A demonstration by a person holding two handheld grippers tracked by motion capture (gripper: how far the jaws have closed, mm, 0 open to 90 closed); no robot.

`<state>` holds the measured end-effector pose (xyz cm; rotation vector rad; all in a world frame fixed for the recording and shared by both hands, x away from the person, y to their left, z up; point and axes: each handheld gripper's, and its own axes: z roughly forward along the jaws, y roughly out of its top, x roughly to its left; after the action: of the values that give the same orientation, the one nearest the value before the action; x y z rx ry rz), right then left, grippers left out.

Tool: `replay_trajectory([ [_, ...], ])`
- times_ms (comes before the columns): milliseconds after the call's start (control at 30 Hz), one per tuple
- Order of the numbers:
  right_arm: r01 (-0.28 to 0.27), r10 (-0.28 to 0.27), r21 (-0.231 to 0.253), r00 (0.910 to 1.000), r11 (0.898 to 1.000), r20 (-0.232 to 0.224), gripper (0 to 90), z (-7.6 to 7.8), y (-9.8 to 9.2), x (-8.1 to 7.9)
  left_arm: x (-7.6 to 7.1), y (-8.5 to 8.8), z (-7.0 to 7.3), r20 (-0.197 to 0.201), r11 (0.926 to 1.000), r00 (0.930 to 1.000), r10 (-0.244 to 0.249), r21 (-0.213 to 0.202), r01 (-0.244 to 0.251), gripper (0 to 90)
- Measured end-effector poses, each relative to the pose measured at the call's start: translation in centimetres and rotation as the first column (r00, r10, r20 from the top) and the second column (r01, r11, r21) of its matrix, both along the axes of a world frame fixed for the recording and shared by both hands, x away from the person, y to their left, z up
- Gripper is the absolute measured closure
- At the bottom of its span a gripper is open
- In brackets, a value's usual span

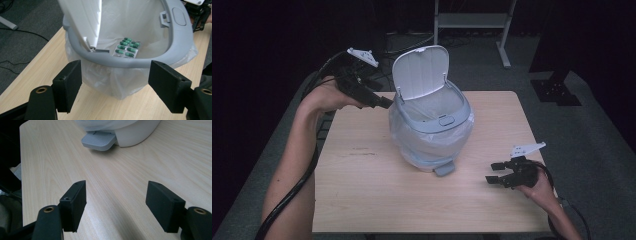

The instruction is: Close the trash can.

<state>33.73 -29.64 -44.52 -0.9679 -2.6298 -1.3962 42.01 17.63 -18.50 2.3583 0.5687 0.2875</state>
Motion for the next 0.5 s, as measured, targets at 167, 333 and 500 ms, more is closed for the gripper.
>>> replay_trajectory([
  [167,0.003,-0.003,0.002,1.0000,1.000,0.002,31.7,0.0,-0.1,0.1,0.9,0.8,-0.4,-0.005,0.9994,0.9995,0.032,-0.011,-0.032,27.0],
  [333,0.006,-0.006,0.008,1.0000,1.000,-0.003,31.8,0.0,-0.2,0.2,1.8,1.4,-0.8,-0.005,0.9986,0.9989,0.046,-0.025,-0.046,32.5],
  [500,0.011,-0.011,0.012,0.9999,1.000,-0.002,31.9,-0.1,-0.4,0.3,2.5,1.5,-1.0,0.003,0.9987,0.9991,0.042,-0.029,-0.042,42.2],
])
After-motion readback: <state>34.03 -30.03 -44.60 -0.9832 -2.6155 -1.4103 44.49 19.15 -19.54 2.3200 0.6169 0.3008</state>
